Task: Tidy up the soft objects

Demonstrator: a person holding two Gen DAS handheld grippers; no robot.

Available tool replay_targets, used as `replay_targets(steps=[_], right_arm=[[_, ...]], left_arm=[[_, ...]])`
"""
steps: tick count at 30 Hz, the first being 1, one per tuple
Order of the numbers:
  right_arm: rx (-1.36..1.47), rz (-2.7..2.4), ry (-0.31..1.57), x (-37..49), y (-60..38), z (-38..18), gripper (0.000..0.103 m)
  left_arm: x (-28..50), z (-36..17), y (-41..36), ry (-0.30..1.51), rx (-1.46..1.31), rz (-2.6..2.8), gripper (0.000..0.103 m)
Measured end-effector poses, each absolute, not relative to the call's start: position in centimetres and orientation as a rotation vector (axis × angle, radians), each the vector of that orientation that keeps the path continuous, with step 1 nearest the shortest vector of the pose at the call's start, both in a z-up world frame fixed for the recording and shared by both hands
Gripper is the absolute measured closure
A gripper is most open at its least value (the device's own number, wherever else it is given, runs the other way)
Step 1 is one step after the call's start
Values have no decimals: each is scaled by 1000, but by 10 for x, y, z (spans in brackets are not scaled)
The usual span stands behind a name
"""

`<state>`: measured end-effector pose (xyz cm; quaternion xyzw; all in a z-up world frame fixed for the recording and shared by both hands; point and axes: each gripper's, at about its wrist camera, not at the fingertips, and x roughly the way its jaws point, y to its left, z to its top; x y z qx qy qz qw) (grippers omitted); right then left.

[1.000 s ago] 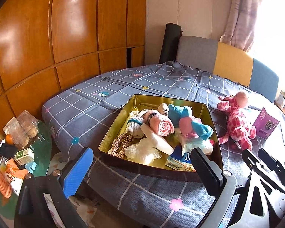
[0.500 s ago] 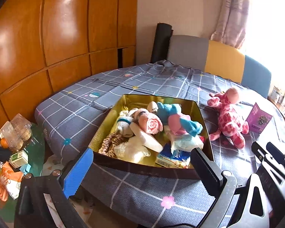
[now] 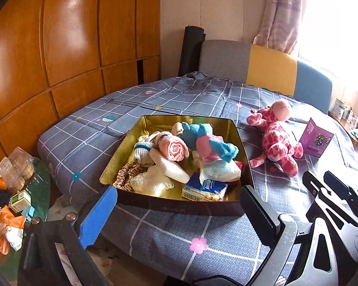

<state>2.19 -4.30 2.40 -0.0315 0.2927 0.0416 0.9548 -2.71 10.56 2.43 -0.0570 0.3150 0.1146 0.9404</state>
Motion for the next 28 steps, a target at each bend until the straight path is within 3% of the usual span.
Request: replay_targets(steps=[28], right_arm=[[-64, 100, 645, 28, -42, 10, 60]], left_arm=[[-25, 20, 106, 643, -116, 227, 0]])
